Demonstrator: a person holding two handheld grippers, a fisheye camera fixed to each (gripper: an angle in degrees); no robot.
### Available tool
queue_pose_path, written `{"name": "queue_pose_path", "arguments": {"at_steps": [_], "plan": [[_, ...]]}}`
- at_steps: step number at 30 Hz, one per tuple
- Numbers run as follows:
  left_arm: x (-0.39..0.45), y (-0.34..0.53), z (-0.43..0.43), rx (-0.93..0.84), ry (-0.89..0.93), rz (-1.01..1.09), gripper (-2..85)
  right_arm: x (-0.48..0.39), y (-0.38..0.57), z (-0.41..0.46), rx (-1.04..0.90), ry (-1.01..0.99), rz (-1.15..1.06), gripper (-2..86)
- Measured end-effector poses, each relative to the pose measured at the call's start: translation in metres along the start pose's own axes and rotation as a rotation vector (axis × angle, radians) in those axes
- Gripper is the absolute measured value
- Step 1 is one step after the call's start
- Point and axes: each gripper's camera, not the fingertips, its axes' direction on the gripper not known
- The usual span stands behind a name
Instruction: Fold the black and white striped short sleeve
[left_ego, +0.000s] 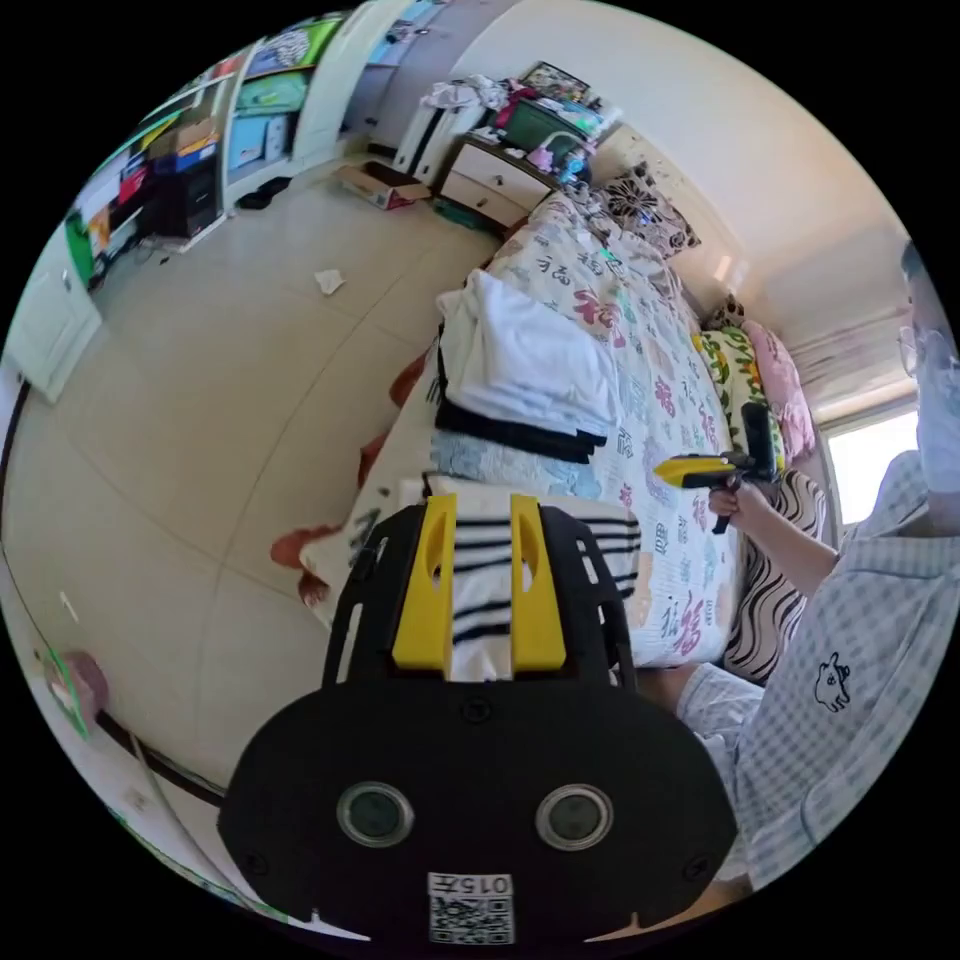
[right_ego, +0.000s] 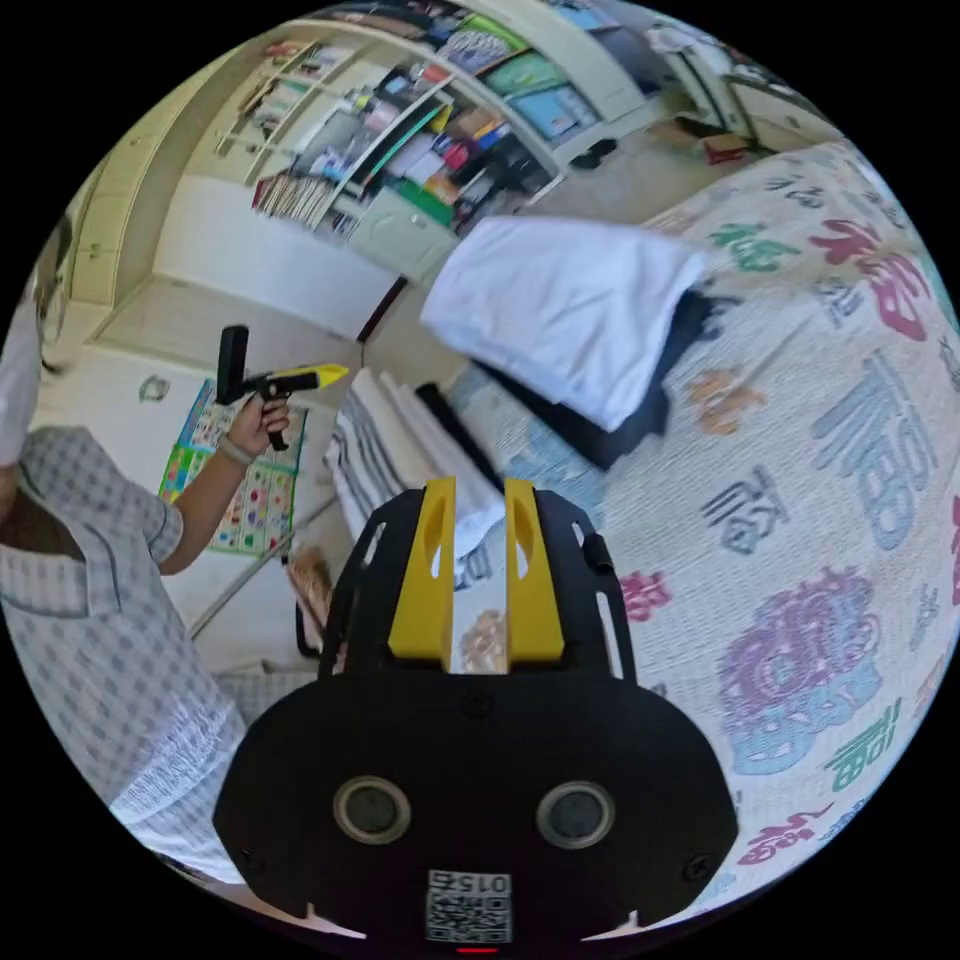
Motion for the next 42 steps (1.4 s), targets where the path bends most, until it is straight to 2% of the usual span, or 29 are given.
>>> {"name": "queue_pose_path", "arguments": {"at_steps": [4, 8, 11, 13, 17, 21, 25, 27, 30, 34, 38, 40, 42], "plan": [[0.012, 0.049, -0.009, 0.075, 0.096, -0.114, 8.3, -0.031, 0.003, 0.074, -0.137, -0.052, -0.048, 7.1], [0.036, 0.063, -0.012, 0.095, 0.131, -0.12, 8.3, -0.054, 0.003, 0.096, -0.128, -0.053, -0.089, 1.7], [0.07, 0.066, -0.019, 0.105, 0.133, -0.047, 8.6, -0.071, 0.017, 0.082, -0.04, -0.158, -0.142, 0.5], [0.105, 0.066, -0.024, 0.119, 0.145, 0.028, 10.4, -0.081, 0.038, 0.058, 0.072, -0.326, -0.155, 0.1], [0.171, 0.063, -0.018, 0.099, 0.287, 0.163, 12.6, -0.107, 0.083, 0.007, 0.238, -0.384, -0.246, 0.1], [0.269, 0.062, 0.027, 0.011, 0.494, 0.367, 16.5, -0.131, 0.15, -0.047, 0.361, -0.3, -0.254, 0.0], [0.381, 0.074, 0.106, -0.099, 0.684, 0.553, 20.3, -0.147, 0.219, -0.082, 0.389, -0.049, -0.164, 0.1], [0.423, 0.08, 0.142, -0.129, 0.759, 0.563, 20.6, -0.151, 0.248, -0.091, 0.404, 0.046, -0.106, 0.1], [0.488, 0.094, 0.195, -0.154, 0.683, 0.635, 15.0, -0.157, 0.293, -0.101, 0.39, 0.143, -0.033, 0.2], [0.573, 0.111, 0.255, -0.245, 0.796, 0.73, 9.9, -0.176, 0.354, -0.13, 0.414, 0.301, 0.029, 0.2], [0.612, 0.123, 0.3, -0.29, 0.973, 0.737, 6.8, -0.18, 0.392, -0.152, 0.423, 0.297, 0.078, 0.1], [0.601, 0.128, 0.341, -0.315, 1.073, 0.64, 5.7, -0.168, 0.413, -0.158, 0.462, 0.216, 0.16, 0.0], [0.58, 0.133, 0.378, -0.369, 1.019, 0.54, 5.4, -0.154, 0.433, -0.159, 0.536, 0.14, 0.244, -0.3]]}}
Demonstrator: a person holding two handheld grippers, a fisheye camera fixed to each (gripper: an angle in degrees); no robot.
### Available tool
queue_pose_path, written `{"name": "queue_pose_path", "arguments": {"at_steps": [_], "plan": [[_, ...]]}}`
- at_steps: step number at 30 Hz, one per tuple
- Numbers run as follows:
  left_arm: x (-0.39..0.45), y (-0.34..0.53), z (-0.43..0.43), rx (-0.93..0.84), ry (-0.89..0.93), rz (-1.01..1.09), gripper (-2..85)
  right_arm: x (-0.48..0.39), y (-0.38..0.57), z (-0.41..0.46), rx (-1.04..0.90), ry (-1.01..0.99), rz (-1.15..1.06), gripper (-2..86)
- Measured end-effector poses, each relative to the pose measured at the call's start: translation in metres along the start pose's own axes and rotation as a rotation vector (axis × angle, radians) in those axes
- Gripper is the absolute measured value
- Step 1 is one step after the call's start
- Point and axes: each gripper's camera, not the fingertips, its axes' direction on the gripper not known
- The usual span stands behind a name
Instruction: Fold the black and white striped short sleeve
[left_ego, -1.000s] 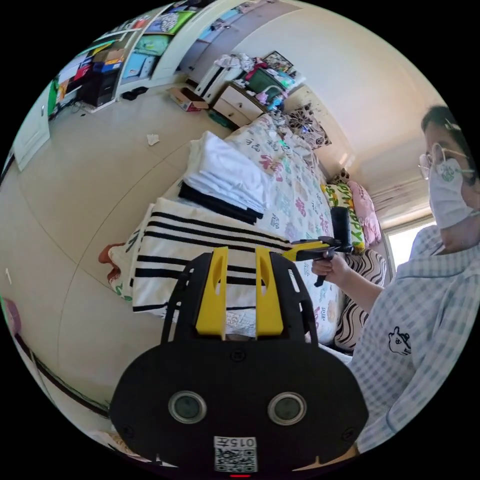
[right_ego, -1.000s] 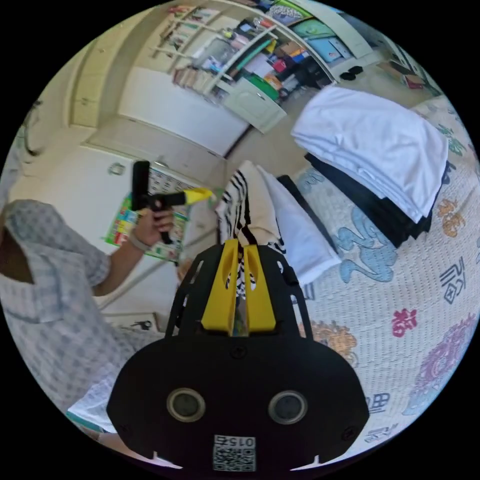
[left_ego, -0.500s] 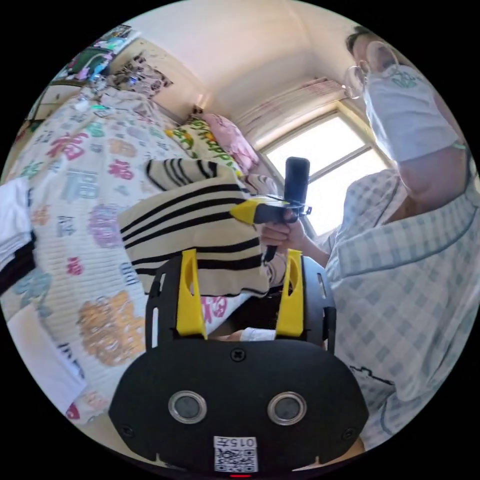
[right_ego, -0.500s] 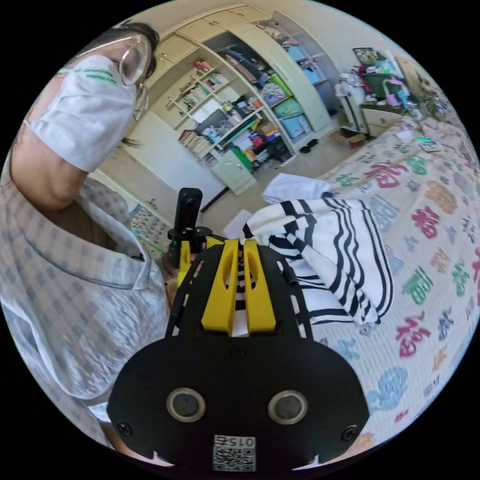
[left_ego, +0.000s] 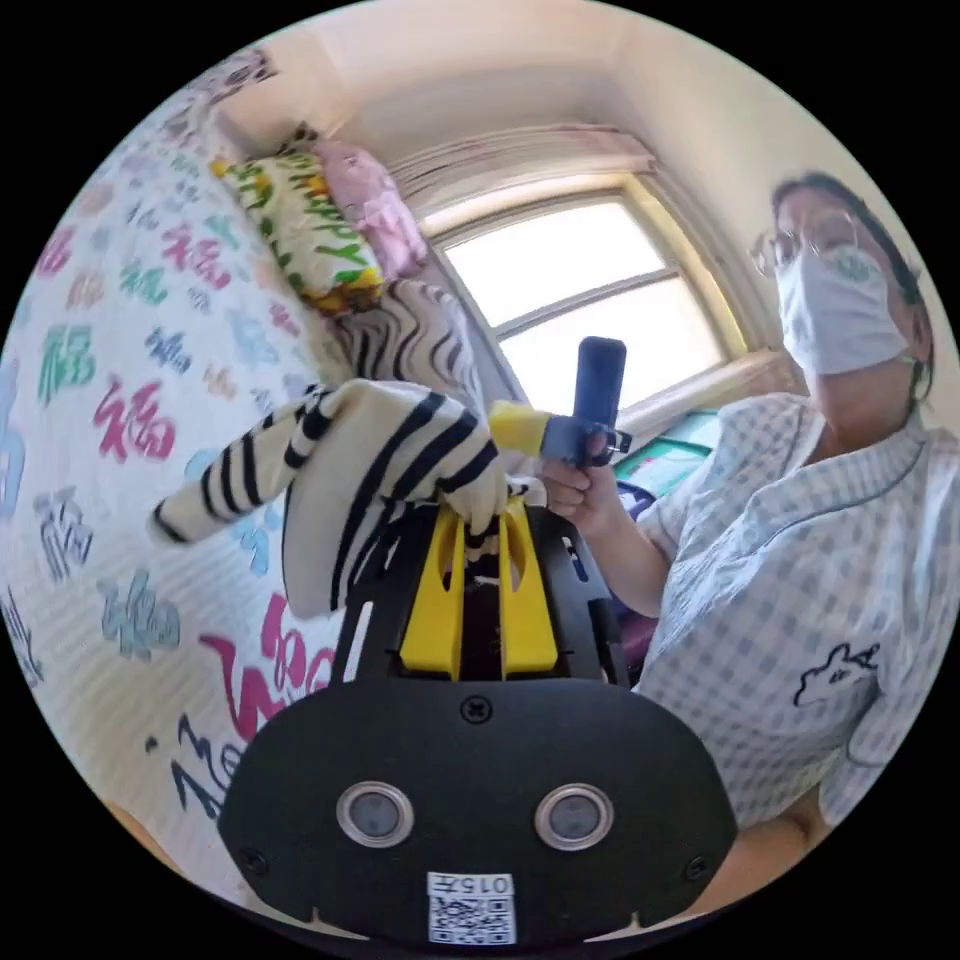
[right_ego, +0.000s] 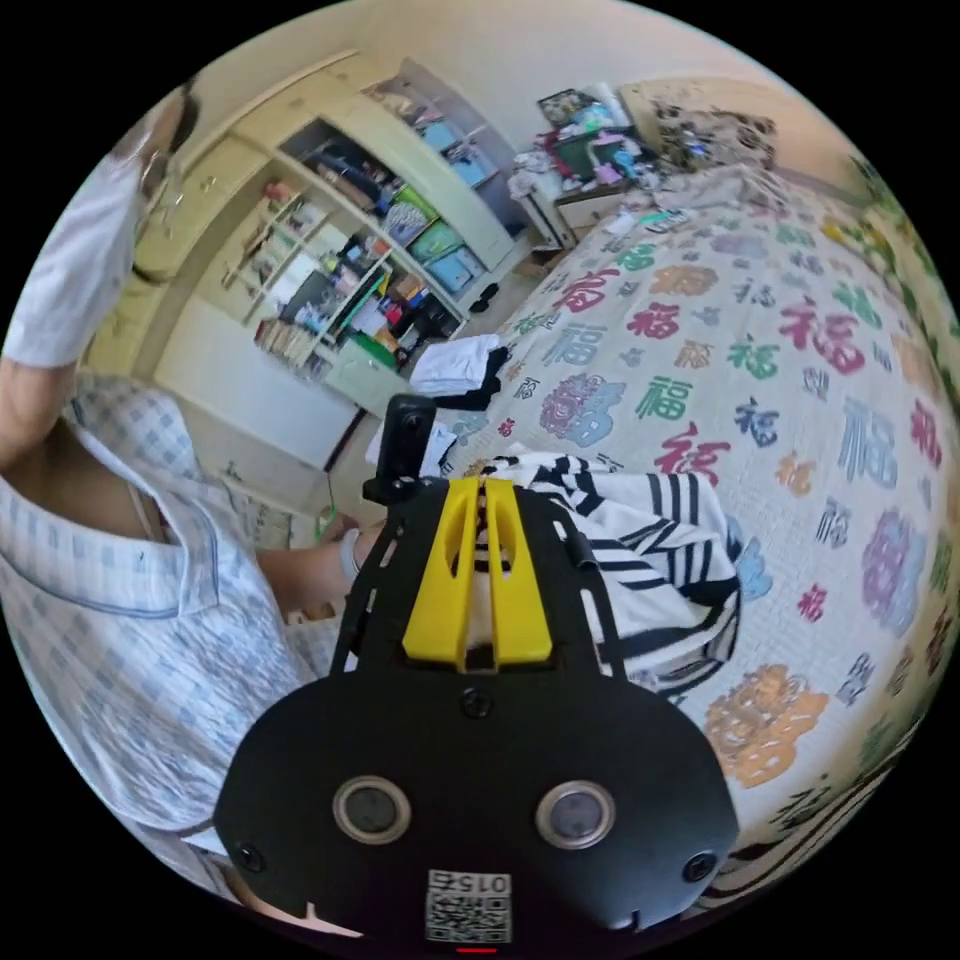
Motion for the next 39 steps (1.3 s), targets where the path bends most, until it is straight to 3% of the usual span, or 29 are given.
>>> {"name": "queue_pose_path", "arguments": {"at_steps": [3, 5, 7, 12, 16, 19, 23, 27, 32, 35, 37, 39], "plan": [[-0.072, 0.037, 0.005, -0.168, -0.196, -0.299, 5.3, 0.036, 0.031, -0.018, 0.155, -0.129, 0.203, -0.5], [-0.099, 0.058, 0.008, -0.245, -0.215, -0.395, 5.6, 0.051, 0.049, -0.022, 0.181, -0.11, 0.279, -0.5], [-0.121, 0.081, 0.006, -0.272, -0.221, -0.513, 7.2, 0.062, 0.065, -0.022, 0.125, 0.038, 0.355, -0.4], [-0.129, 0.087, -0.014, -0.22, -0.376, -0.563, 9.9, 0.07, 0.07, -0.01, -0.062, 0.274, 0.379, 1.4], [-0.126, 0.062, -0.032, -0.086, -0.502, -0.49, 11.4, 0.077, 0.072, -0.008, -0.113, 0.341, 0.474, 7.5], [-0.132, 0.029, -0.018, -0.08, -0.593, -0.392, 15.8, 0.075, 0.077, -0.014, -0.108, 0.375, 0.514, 8.2], [-0.154, -0.019, 0.028, -0.123, -0.578, -0.254, 15.8, 0.082, 0.082, -0.015, -0.148, 0.311, 0.585, 8.8], [-0.194, -0.06, 0.092, -0.277, -0.549, -0.176, 3.5, 0.094, 0.085, -0.03, -0.146, 0.258, 0.63, 0.9], [-0.177, -0.086, 0.098, -0.335, -0.547, -0.089, 0.0, 0.091, 0.088, -0.103, -0.093, 0.327, 0.581, -0.5], [-0.141, -0.091, 0.069, -0.234, -0.455, -0.037, -0.3, 0.09, 0.098, -0.17, -0.045, 0.369, 0.554, -0.6], [-0.115, -0.093, 0.044, -0.17, -0.514, -0.006, -0.4, 0.087, 0.108, -0.217, -0.084, 0.589, 0.527, -0.4], [-0.104, -0.092, 0.026, -0.118, -0.524, 0.009, -0.4, 0.086, 0.115, -0.249, -0.055, 0.629, 0.516, -0.1]]}}
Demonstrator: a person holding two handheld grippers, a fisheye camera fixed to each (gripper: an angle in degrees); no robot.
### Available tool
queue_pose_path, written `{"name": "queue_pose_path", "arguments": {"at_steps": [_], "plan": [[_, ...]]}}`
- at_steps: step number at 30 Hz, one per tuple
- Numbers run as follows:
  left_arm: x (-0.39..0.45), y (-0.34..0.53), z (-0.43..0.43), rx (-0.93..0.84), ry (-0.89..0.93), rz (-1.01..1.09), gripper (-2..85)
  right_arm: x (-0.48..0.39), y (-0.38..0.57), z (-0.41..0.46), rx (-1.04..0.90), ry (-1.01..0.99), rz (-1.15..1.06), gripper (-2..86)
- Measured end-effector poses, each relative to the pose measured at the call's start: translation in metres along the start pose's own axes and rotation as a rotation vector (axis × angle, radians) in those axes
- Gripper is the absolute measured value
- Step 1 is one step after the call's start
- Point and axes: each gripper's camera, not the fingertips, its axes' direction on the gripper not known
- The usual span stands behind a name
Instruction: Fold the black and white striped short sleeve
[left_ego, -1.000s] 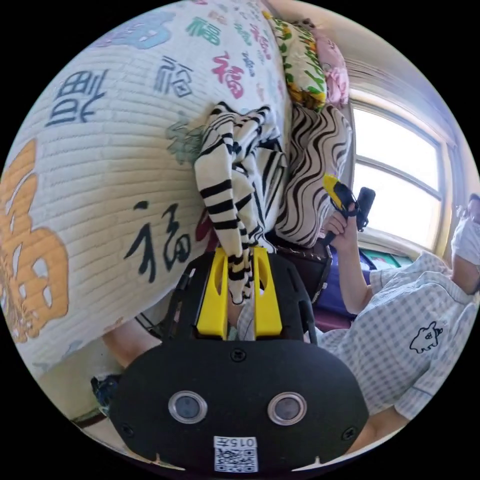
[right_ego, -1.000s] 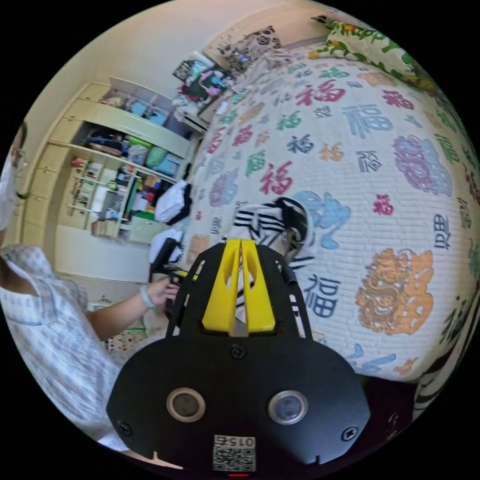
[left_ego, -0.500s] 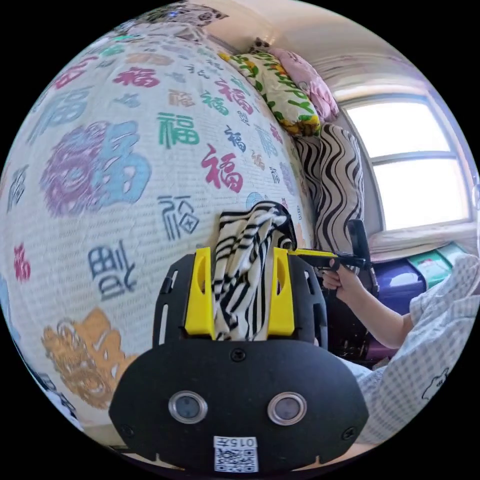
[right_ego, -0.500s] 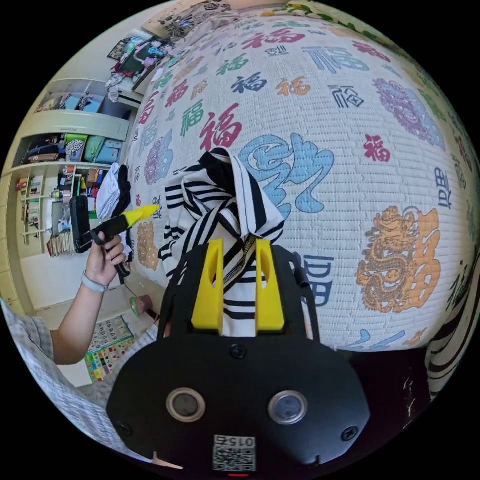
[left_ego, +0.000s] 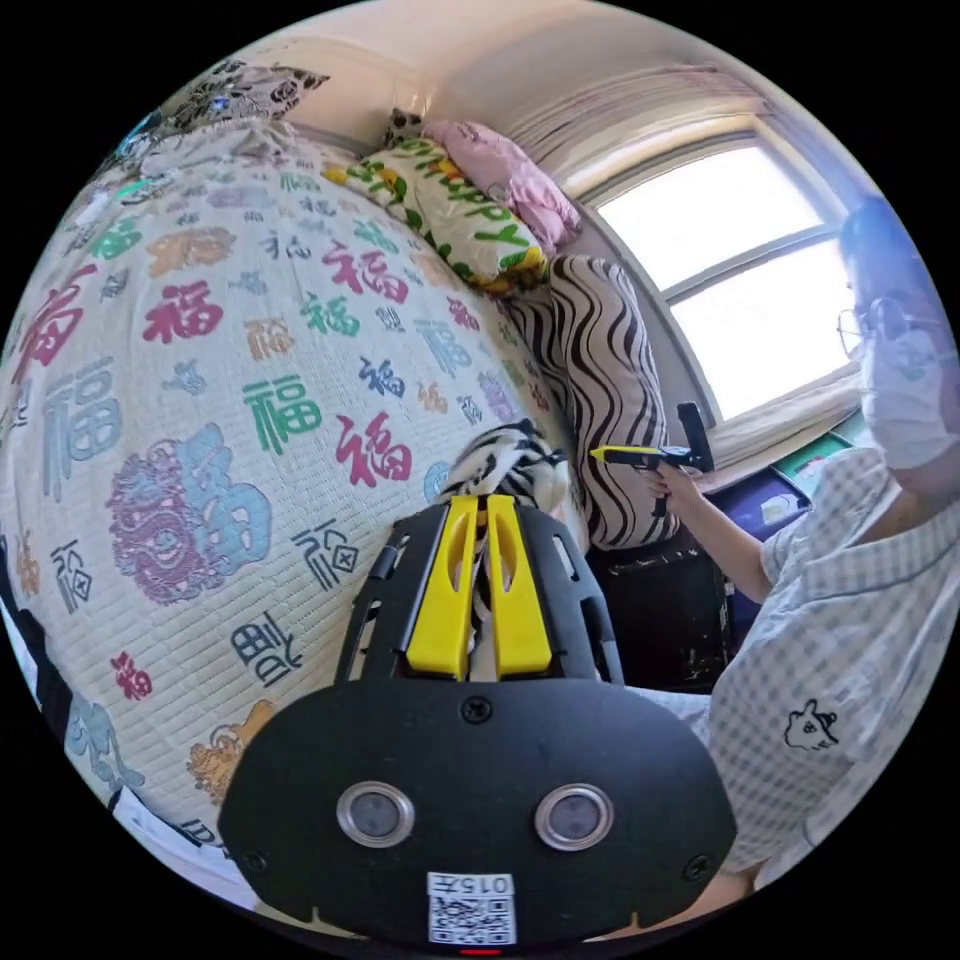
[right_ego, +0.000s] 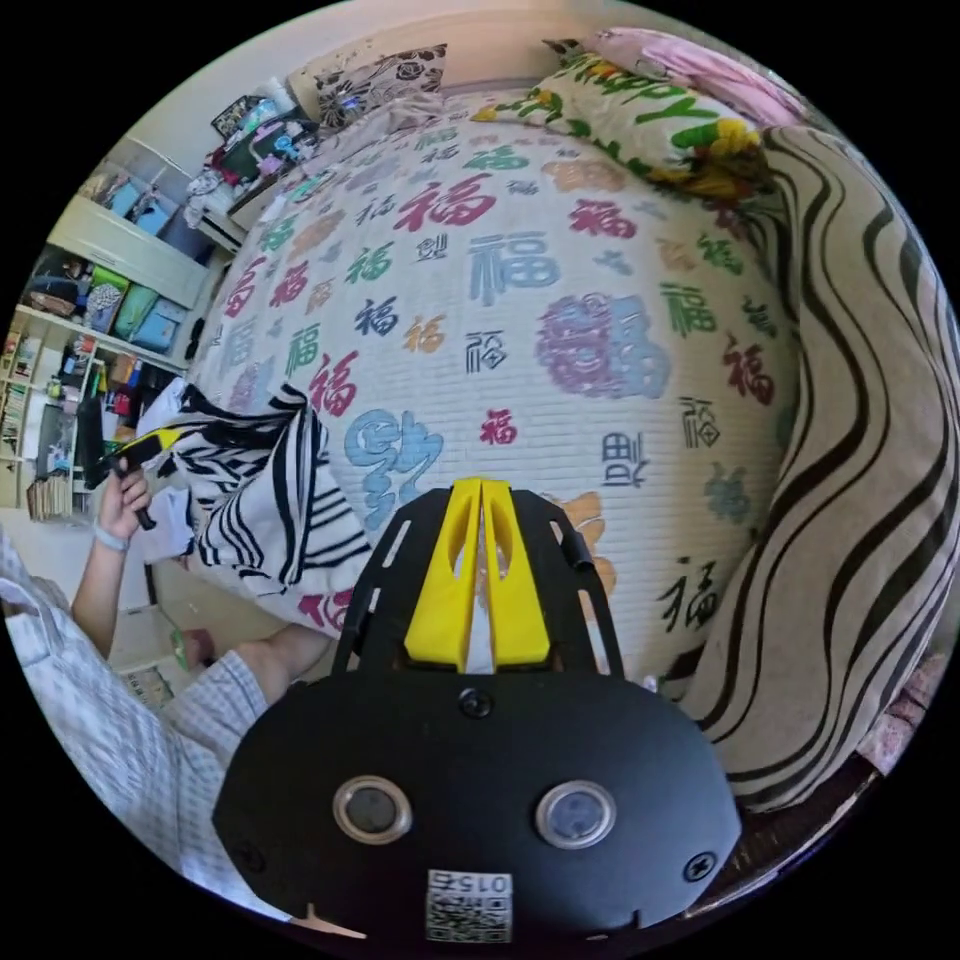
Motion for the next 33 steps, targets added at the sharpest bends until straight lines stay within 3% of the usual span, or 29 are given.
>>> {"name": "queue_pose_path", "arguments": {"at_steps": [5, 7, 9, 12, 15, 21, 23, 25, 29, 32, 33], "plan": [[-0.013, 0.01, 0.014, 0.017, 0.052, -0.057, -0.4, -0.013, -0.002, -0.027, 0.069, -0.251, -0.181, 5.5], [-0.011, 0.012, 0.033, 0.056, 0.166, -0.067, -0.5, -0.036, -0.014, -0.005, 0.054, -0.553, -0.221, 9.6], [-0.004, 0.013, 0.044, 0.082, 0.213, -0.065, -0.5, -0.052, -0.024, 0.011, 0.029, -0.724, -0.236, 10.3], [0.008, 0.013, 0.059, 0.091, 0.243, -0.046, -0.5, -0.063, -0.033, 0.021, 0.038, -0.779, -0.235, 10.2], [0.012, 0.016, 0.063, 0.097, 0.233, -0.031, -0.6, -0.048, -0.032, 0.021, -0.013, -0.708, -0.193, 1.1], [-0.01, 0.018, 0.015, 0.241, 0.111, -0.094, -0.6, 0.037, -0.007, -0.027, 0.041, -0.604, -0.098, -0.2], [-0.009, 0.014, 0.008, 0.258, 0.146, -0.066, -0.6, 0.063, 0.0, -0.051, 0.087, -0.556, -0.07, -0.2], [0.003, 0.006, 0.016, 0.226, 0.243, 0.003, -0.6, 0.084, 0.005, -0.078, 0.121, -0.513, -0.082, -0.2], [0.009, -0.001, 0.047, 0.171, 0.155, -0.011, -0.6, 0.099, 0.003, -0.082, 0.107, -0.453, -0.081, 0.1], [0.016, -0.008, 0.084, 0.129, 0.34, 0.045, -0.6, 0.106, 0.004, -0.075, 0.11, -0.421, -0.088, 0.9], [0.025, -0.01, 0.111, 0.028, 0.436, 0.079, -0.6, 0.112, 0.008, -0.07, 0.112, -0.39, -0.078, 1.5]]}}
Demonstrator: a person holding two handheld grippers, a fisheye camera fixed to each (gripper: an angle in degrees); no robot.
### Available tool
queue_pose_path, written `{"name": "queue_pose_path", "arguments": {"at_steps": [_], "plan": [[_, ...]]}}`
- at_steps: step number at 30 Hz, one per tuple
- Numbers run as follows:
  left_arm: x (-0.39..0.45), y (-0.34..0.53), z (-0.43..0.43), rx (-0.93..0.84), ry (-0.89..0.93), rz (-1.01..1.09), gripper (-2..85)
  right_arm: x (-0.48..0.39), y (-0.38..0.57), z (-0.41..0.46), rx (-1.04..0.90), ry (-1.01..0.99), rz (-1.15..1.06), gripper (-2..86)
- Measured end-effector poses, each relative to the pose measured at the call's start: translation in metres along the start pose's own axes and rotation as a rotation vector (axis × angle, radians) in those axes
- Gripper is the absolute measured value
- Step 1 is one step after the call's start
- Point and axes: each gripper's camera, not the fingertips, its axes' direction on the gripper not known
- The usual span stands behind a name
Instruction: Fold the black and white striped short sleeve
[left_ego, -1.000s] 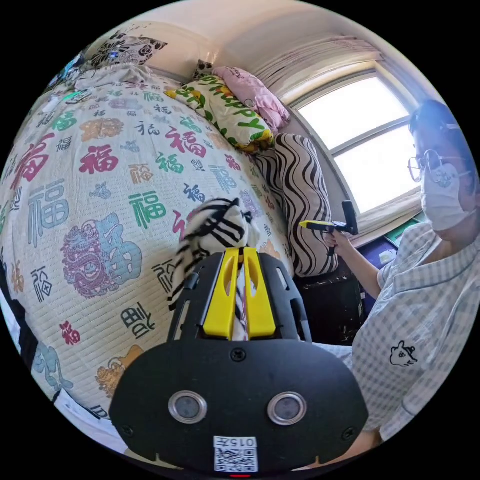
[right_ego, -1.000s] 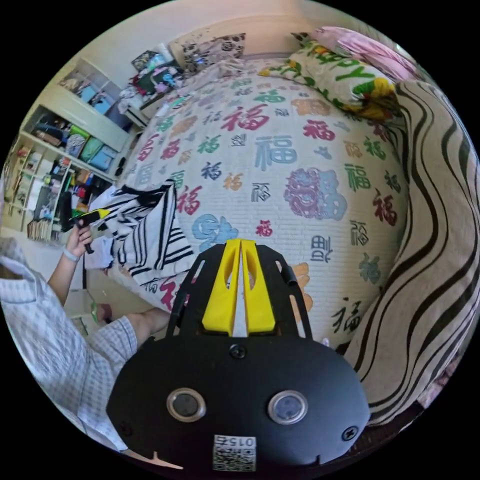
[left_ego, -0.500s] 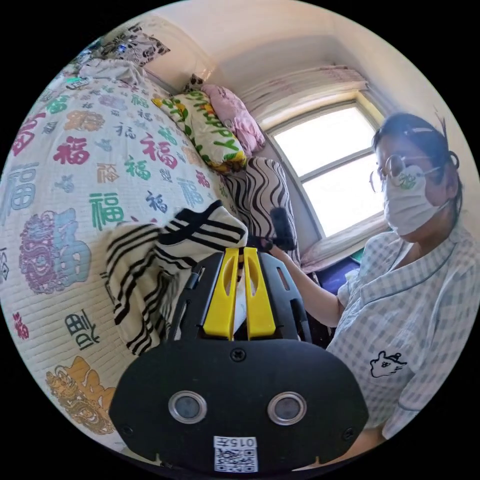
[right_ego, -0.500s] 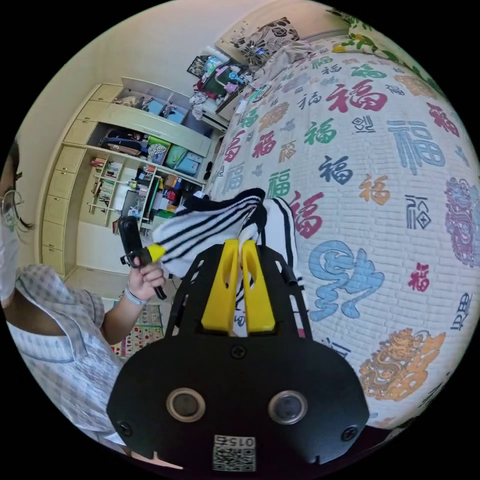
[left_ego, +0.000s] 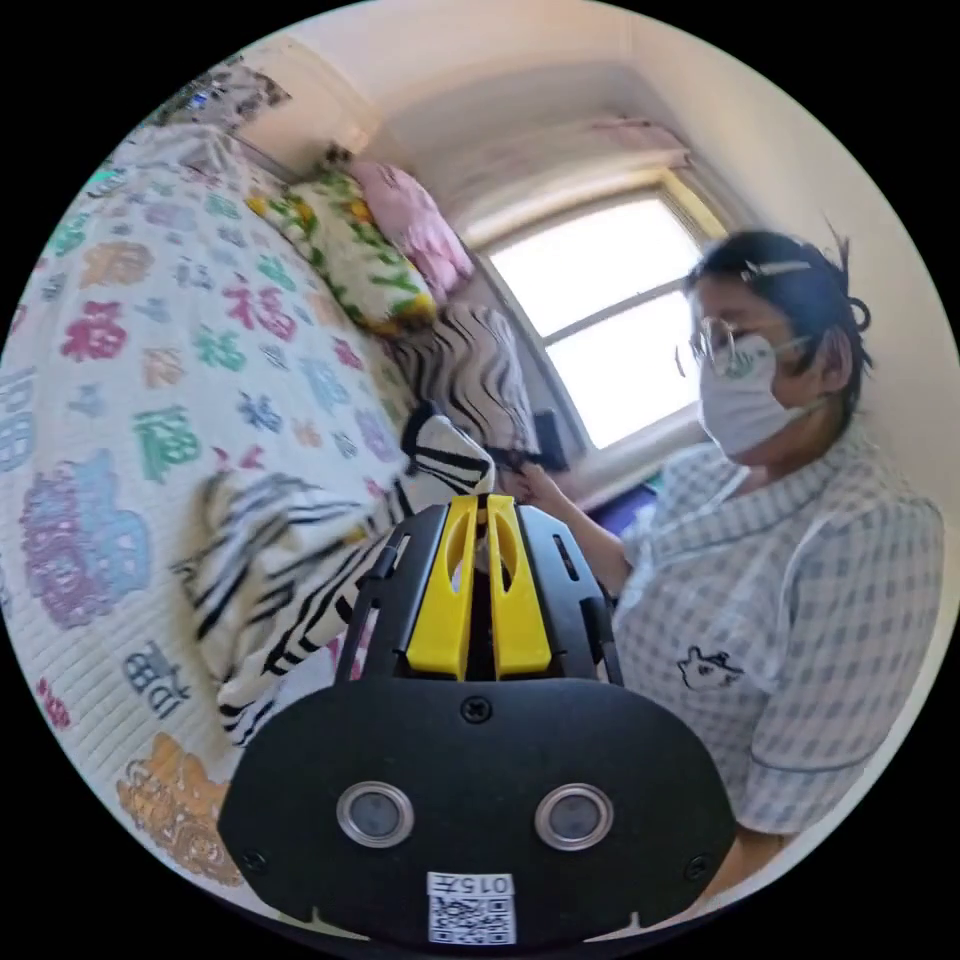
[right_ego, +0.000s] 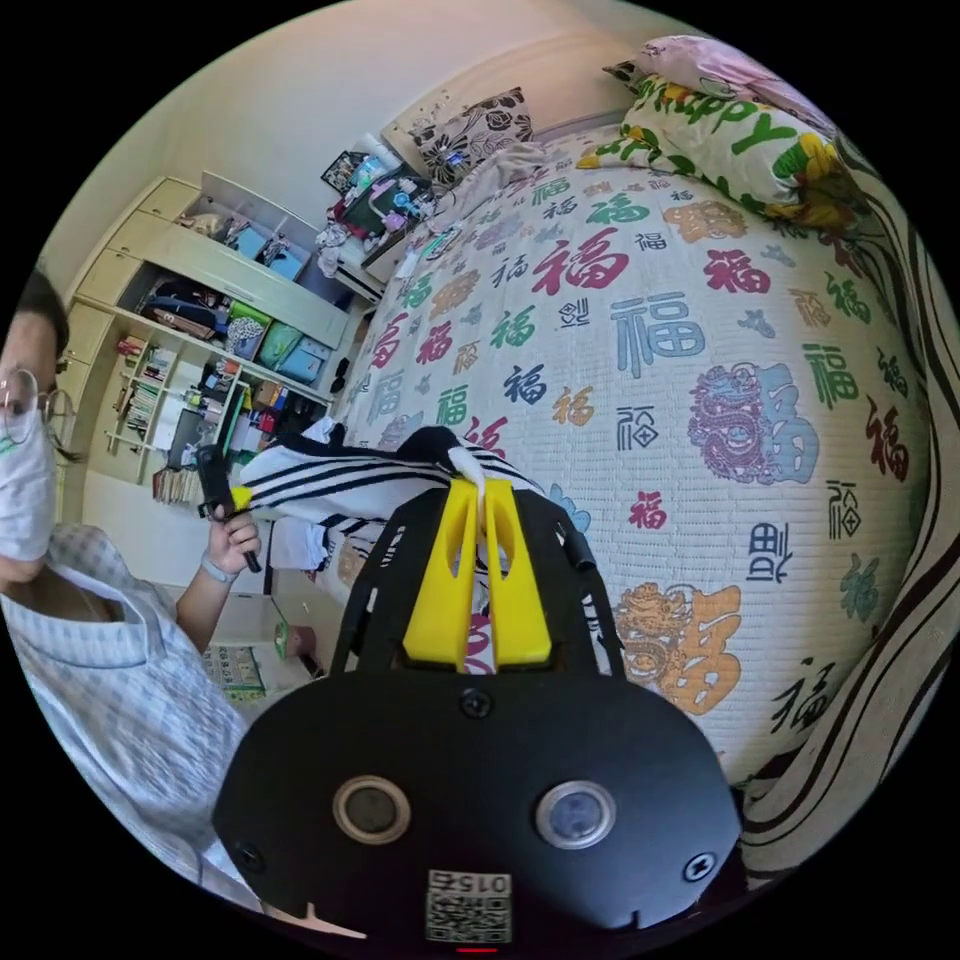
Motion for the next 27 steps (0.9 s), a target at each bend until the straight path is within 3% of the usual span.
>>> {"name": "queue_pose_path", "arguments": {"at_steps": [3, 5, 10, 12, 16, 23, 27], "plan": [[-0.015, 0.018, 0.097, -0.23, 0.164, -0.068, -0.5, 0.032, 0.019, 0.006, 0.001, 0.049, 0.141, 6.0], [-0.028, 0.038, 0.154, -0.271, 0.195, -0.14, -0.5, 0.051, 0.042, 0.004, 0.015, 0.048, 0.251, 7.9], [-0.042, 0.066, 0.273, -0.345, 0.101, -0.201, -0.4, 0.072, 0.147, 0.011, 0.023, -0.2, 0.553, 11.0], [-0.039, 0.068, 0.298, -0.39, 0.056, -0.196, -0.5, 0.069, 0.173, 0.016, -0.008, -0.204, 0.606, 11.6], [-0.032, 0.067, 0.352, -0.509, 0.019, -0.168, -0.5, 0.064, 0.186, 0.035, -0.153, -0.078, 0.52, 13.4], [-0.018, 0.05, 0.423, -0.639, -0.099, -0.118, -0.3, 0.068, 0.196, 0.066, -0.2, -0.096, 0.433, 13.0], [-0.004, 0.039, 0.463, -0.702, -0.099, -0.08, 1.1, 0.069, 0.215, 0.087, -0.214, 0.008, 0.408, 5.2]]}}
